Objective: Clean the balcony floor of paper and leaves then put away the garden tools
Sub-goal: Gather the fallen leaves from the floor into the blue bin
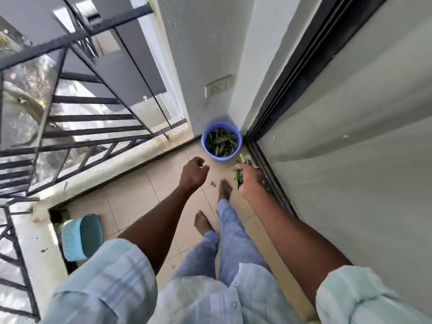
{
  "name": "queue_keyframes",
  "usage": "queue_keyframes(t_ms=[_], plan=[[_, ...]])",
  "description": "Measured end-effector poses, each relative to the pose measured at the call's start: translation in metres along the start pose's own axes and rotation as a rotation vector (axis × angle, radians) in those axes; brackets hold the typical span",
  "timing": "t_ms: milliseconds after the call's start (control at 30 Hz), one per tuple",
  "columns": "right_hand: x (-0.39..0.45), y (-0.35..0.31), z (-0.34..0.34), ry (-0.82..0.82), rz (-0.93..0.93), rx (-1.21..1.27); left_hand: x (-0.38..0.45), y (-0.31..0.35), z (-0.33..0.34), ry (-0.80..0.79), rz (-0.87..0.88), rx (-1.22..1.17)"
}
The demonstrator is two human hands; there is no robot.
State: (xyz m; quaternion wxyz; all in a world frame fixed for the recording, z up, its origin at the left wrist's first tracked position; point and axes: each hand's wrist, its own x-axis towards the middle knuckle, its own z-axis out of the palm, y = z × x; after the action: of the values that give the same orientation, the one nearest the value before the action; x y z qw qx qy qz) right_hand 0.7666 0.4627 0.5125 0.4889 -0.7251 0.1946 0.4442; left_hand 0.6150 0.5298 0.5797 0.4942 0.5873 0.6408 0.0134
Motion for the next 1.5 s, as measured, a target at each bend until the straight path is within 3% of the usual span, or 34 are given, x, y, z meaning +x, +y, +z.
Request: queue_keyframes(t_ms=[133,267,400,533,600,667,767,900,1033,1100,1200,1267,1367,1433,1500], plan=[[0.047,-0.030,0.049,0.035,-0.147,-0.212,0.082,0.000,0.015,-0.038,0.000,0.067],[0.161,-0.013,0.102,-0.101,-0.240,-0.505,0.187,-0.028,0.056,-0.047,-0.034,0.065],[0.307,0.012,0.155,-0.056,-0.675,-0.938,0.291,-0.077,0.105,-0.014,-0.020,0.045],[0.418,0.058,0.192,-0.006,-0.828,-1.299,0.367,-0.120,0.143,0.095,-0.007,-0.029],[0.446,0.097,0.204,-0.131,-0.857,-1.587,0.391,-0.139,0.158,0.130,-0.040,-0.069],[0.460,0.120,0.206,-0.374,-0.885,-1.930,0.402,-0.153,0.166,0.162,-0.055,-0.081],[0.479,0.112,0.211,-0.592,-0.877,-2.149,0.406,-0.165,0.173,0.219,-0.043,-0.067],[0.461,0.084,0.239,-0.626,-0.587,-2.183,0.397,-0.169,0.172,0.252,-0.047,-0.065],[0.417,0.069,0.233,-0.562,-0.635,-1.964,0.384,-0.171,0.167,0.256,-0.057,-0.068],[0.393,0.069,0.219,-0.456,-0.658,-1.879,0.377,-0.176,0.165,0.221,-0.055,-0.054],[0.359,0.082,0.193,-0.169,-0.978,-1.653,0.367,-0.186,0.165,0.148,-0.055,-0.027],[0.336,0.098,0.173,-0.099,-1.286,-1.311,0.357,-0.198,0.167,0.096,-0.071,-0.024],[0.308,0.140,0.146,-0.184,-1.445,-1.062,0.341,-0.227,0.174,0.007,-0.102,0.023],[0.308,0.185,0.130,-0.315,-1.361,-1.134,0.330,-0.253,0.181,-0.054,-0.140,0.053],[0.326,0.231,0.112,-0.396,-1.125,-1.267,0.322,-0.282,0.190,-0.091,-0.190,0.081]])
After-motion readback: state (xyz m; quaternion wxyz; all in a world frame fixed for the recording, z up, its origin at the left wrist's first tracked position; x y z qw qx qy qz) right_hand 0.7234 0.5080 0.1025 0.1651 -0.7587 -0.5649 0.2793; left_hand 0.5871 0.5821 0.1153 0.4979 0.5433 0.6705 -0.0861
